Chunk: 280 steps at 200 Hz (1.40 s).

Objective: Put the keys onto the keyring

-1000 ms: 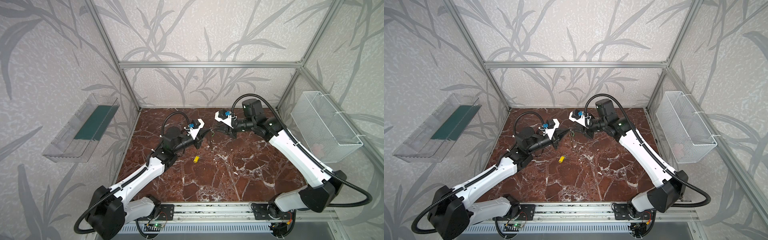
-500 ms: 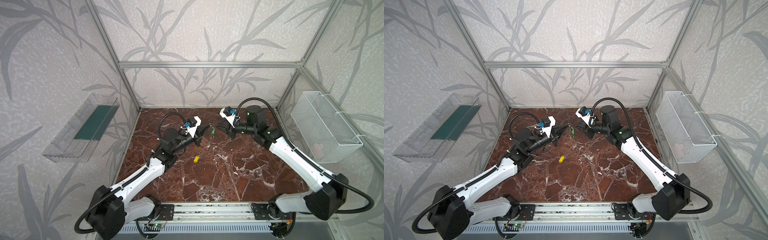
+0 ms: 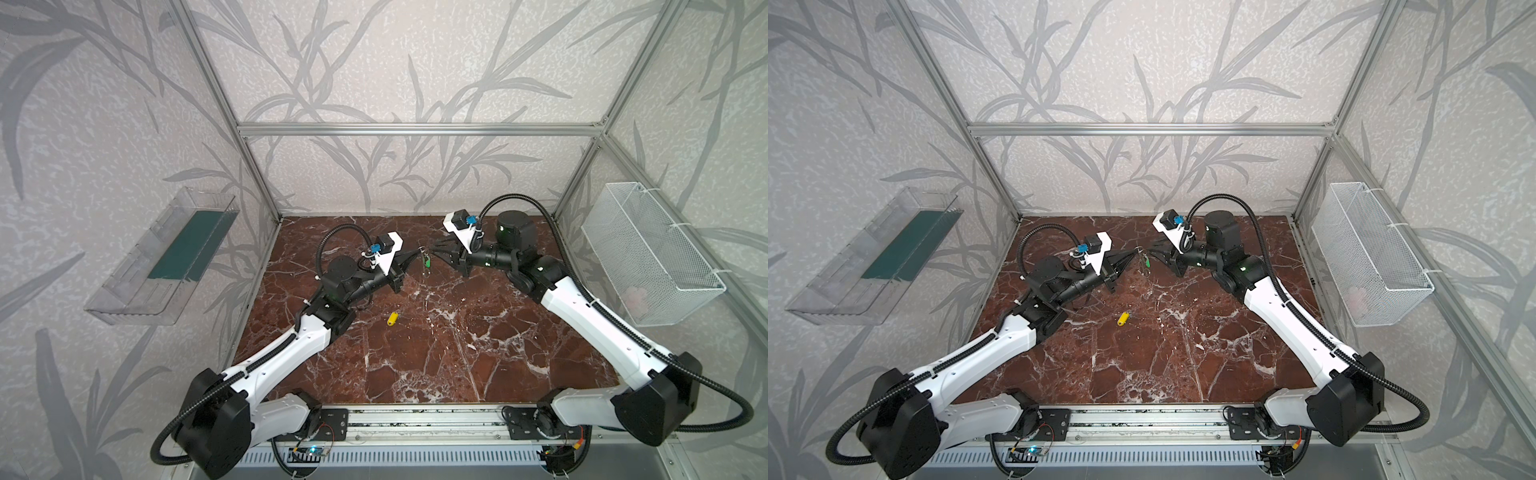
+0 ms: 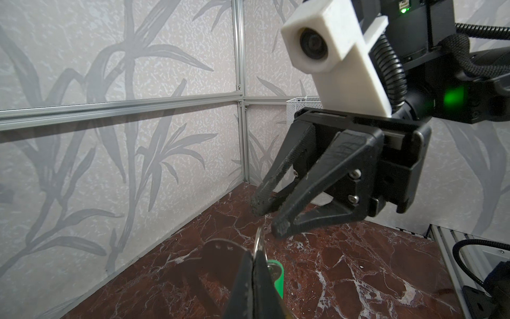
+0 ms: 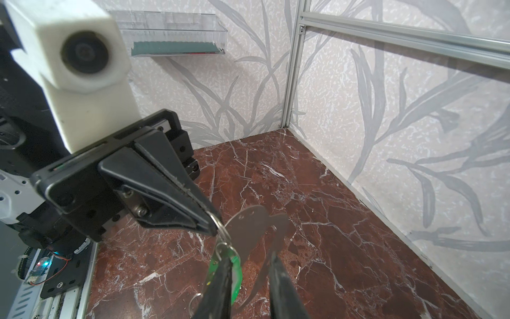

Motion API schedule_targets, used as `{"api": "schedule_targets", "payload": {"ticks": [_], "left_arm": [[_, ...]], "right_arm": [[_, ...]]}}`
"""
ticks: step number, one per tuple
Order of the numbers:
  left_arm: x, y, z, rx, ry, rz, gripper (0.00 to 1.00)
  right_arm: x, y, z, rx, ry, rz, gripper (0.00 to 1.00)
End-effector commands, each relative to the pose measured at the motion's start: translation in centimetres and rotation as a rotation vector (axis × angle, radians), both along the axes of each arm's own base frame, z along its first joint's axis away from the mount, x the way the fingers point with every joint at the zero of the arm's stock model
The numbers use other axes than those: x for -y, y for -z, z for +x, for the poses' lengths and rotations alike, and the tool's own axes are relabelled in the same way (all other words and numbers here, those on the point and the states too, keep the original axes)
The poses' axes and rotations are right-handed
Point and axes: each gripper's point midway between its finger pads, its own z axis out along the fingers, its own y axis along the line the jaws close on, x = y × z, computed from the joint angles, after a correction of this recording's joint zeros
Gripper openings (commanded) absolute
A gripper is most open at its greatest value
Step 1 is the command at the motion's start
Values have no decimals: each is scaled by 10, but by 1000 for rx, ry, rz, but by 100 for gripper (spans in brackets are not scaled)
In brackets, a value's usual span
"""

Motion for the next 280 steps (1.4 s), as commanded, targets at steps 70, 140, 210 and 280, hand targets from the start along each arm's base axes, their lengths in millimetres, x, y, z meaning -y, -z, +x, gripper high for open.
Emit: {"api": "schedule_targets", "payload": {"ticks": [70, 140, 210, 280], "left_arm": [[4, -19, -14, 53, 72, -44, 0], [3, -22, -17, 66, 79, -52, 0], [-1, -22, -18, 77, 58, -51, 0], [-1, -19, -18, 77, 53, -44, 0]], "right_arm": [[-16, 9, -8, -17, -60, -13, 24], [-23, 16, -21, -35, -147, -21, 22], [-15, 16, -16, -5, -76, -51, 38], [-1, 4, -13, 49, 13, -51, 30]]}}
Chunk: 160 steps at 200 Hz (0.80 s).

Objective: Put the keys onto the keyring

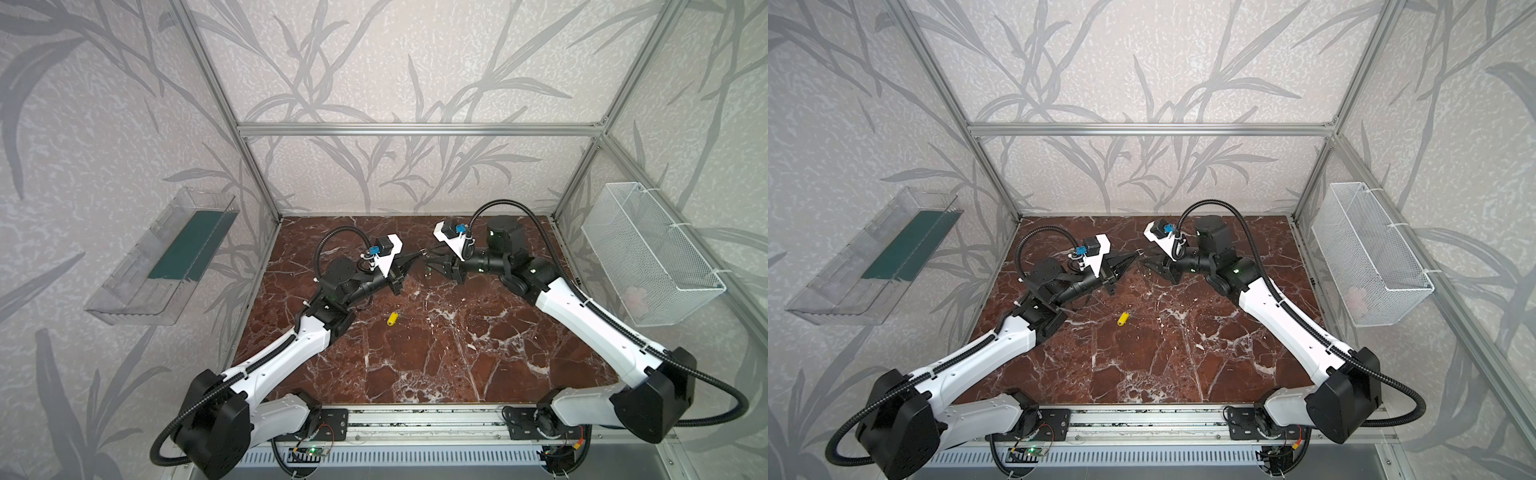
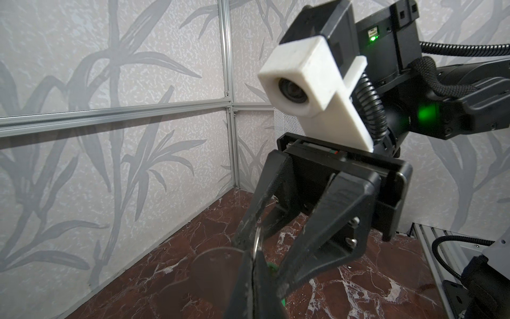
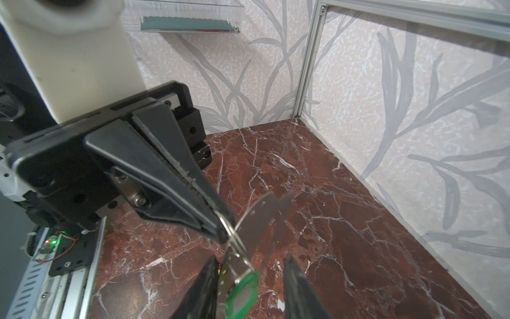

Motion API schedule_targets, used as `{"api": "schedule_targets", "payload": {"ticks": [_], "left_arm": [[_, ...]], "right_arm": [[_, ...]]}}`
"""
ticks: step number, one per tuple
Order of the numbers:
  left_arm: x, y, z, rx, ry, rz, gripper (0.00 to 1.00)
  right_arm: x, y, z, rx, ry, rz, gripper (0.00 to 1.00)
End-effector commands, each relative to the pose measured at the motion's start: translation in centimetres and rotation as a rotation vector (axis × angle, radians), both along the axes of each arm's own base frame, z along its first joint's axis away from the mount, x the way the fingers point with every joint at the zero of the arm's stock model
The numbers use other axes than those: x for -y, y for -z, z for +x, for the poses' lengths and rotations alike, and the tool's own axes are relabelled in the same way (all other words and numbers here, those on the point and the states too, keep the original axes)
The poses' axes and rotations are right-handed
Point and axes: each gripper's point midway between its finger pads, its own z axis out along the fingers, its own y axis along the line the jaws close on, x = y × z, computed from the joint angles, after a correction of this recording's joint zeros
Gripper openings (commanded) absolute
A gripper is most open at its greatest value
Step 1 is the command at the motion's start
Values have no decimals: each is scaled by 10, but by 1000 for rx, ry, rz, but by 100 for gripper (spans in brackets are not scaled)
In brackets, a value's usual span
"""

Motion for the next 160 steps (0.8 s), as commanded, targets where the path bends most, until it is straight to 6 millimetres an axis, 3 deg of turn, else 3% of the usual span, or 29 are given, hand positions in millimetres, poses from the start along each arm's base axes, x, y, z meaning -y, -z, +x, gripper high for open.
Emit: {"api": "schedule_targets", "payload": {"ticks": [1, 56, 119, 160], "left_arm": [[-4, -15, -8, 60, 3, -28, 0], [-4, -16, -10, 64, 8, -29, 0], [-5, -18, -13, 75, 16, -41, 0], [-4, -19, -16, 76, 32, -44, 0]], "right_arm": [[8, -13, -4, 41, 32, 9, 29], [1, -13, -12, 21, -32, 23, 20], [-4, -5, -13, 2, -71, 2, 2], [-7, -3, -15, -9, -100, 4, 0]]}}
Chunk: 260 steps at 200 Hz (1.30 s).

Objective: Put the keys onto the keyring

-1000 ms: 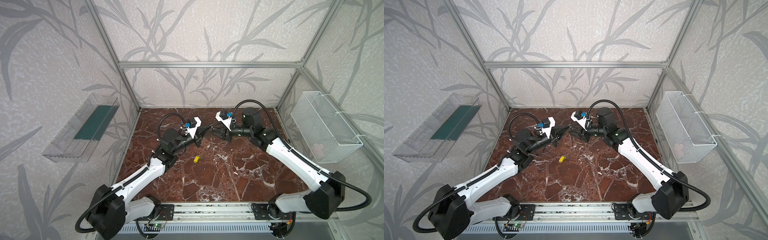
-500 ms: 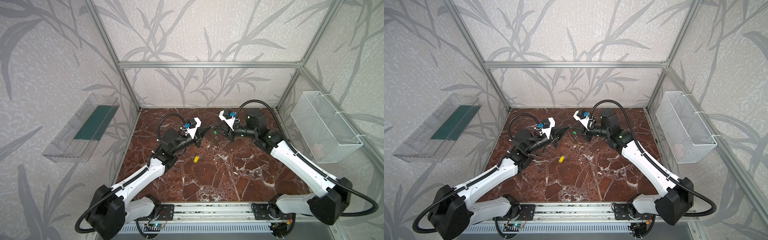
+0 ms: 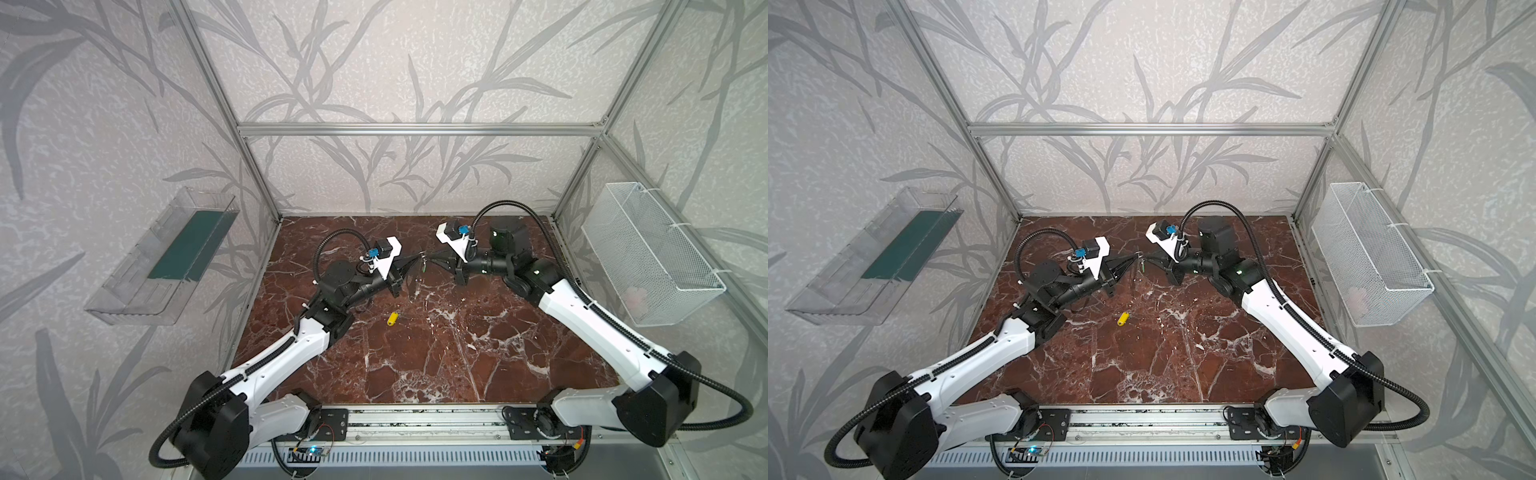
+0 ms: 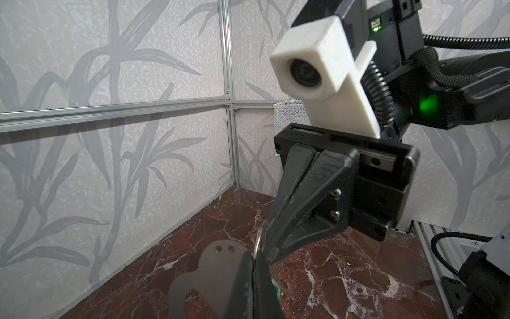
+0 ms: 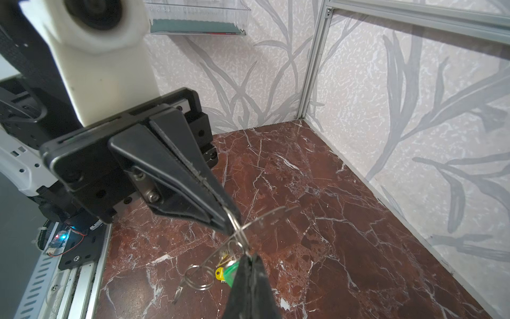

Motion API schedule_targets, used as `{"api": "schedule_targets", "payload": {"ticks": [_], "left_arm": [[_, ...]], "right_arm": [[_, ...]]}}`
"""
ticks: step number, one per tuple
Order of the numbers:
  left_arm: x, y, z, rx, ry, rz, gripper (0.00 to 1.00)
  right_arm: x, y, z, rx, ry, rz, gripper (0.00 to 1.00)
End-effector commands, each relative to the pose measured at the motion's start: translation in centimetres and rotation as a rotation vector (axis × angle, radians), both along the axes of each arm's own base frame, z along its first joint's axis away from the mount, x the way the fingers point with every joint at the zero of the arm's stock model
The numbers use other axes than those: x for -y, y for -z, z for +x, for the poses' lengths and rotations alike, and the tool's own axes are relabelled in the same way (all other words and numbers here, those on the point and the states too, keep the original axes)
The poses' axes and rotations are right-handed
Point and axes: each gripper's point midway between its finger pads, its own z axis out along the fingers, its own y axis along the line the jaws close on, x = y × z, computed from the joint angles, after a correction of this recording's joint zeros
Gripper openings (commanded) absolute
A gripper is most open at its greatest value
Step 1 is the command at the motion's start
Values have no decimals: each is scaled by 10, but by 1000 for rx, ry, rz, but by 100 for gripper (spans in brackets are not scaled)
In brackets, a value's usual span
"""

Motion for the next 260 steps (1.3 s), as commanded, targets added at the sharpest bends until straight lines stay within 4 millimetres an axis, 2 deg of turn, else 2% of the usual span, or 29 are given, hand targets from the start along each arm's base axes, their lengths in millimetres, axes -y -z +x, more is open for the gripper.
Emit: {"api": "schedule_targets", "payload": {"ticks": [1, 205, 260], "left_arm": [[-2, -24, -13, 79, 29, -47, 0], [9, -22, -18, 54, 126, -87, 0], [4, -20, -19, 63, 100, -89, 0]], "right_arm": [[-5, -6, -6, -6, -50, 7, 0], [-17, -8, -26, -34, -223, 13, 0], [6, -12, -18, -5, -151, 22, 20]]}}
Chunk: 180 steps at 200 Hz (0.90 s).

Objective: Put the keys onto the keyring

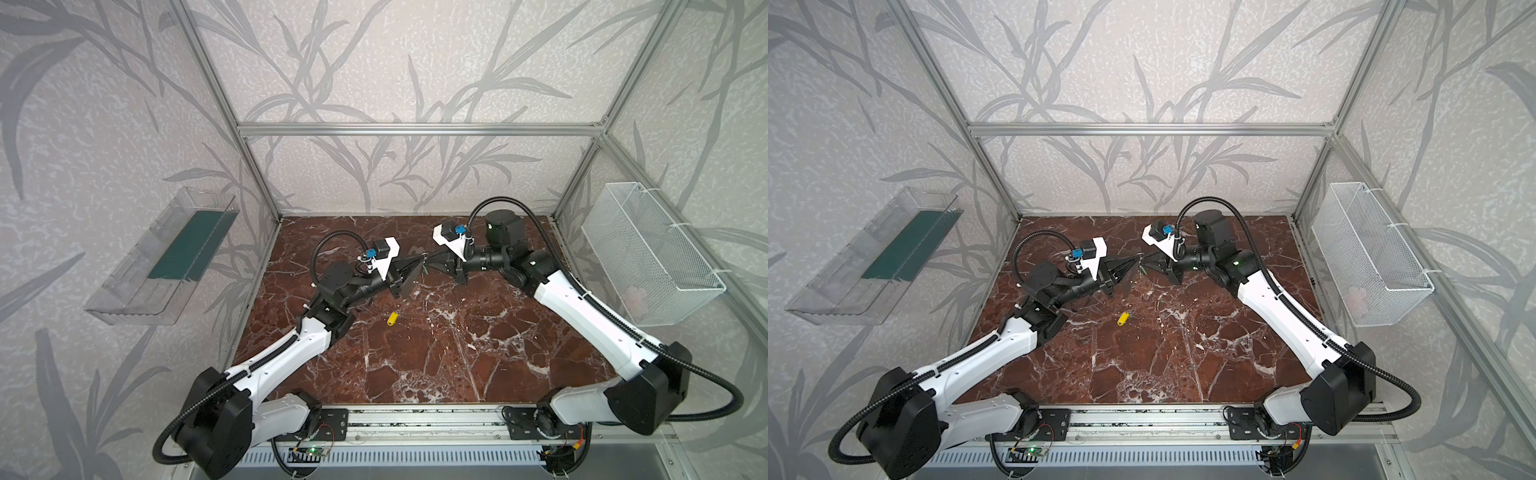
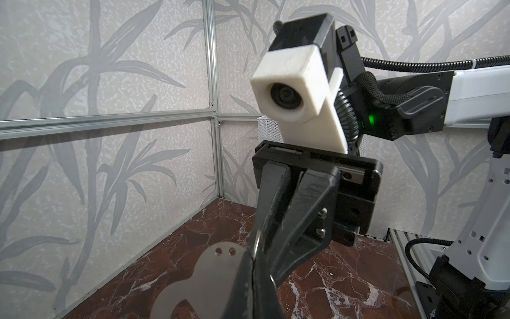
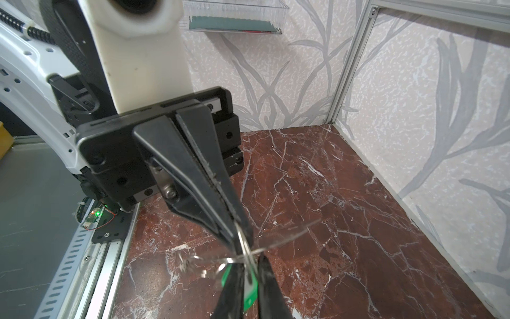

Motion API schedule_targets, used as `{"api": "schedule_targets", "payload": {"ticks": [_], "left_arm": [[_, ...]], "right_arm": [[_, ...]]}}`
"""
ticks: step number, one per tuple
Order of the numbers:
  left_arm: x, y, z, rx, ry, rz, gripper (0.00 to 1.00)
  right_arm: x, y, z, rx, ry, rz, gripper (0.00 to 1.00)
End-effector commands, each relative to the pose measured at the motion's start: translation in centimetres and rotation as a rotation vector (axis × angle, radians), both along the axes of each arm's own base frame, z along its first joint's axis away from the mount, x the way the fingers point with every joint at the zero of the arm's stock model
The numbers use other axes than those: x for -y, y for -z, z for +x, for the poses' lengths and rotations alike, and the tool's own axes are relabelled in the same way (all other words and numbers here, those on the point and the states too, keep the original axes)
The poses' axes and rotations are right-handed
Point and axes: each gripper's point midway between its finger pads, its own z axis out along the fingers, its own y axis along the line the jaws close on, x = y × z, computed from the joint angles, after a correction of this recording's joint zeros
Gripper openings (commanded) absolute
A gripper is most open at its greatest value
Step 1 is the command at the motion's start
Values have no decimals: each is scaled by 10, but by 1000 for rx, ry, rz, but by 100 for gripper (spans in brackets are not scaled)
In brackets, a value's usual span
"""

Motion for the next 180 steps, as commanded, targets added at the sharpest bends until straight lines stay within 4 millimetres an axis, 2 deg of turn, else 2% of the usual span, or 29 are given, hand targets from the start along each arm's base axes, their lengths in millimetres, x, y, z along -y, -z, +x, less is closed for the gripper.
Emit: {"api": "schedule_targets", "payload": {"ticks": [1, 38, 87, 180], "left_arm": [[-1, -12, -9, 54, 16, -31, 0], [-1, -12, -9, 58, 14, -30, 0], [0, -13, -9, 56, 22, -31, 0], [1, -15, -10, 60, 37, -41, 0]], "right_arm": [[11, -11, -10, 13, -17, 27, 20], [18, -21, -14, 34, -32, 63, 21], [14, -28, -19, 31, -79, 97, 18], [9, -25, -14, 7, -92, 108, 12]]}}
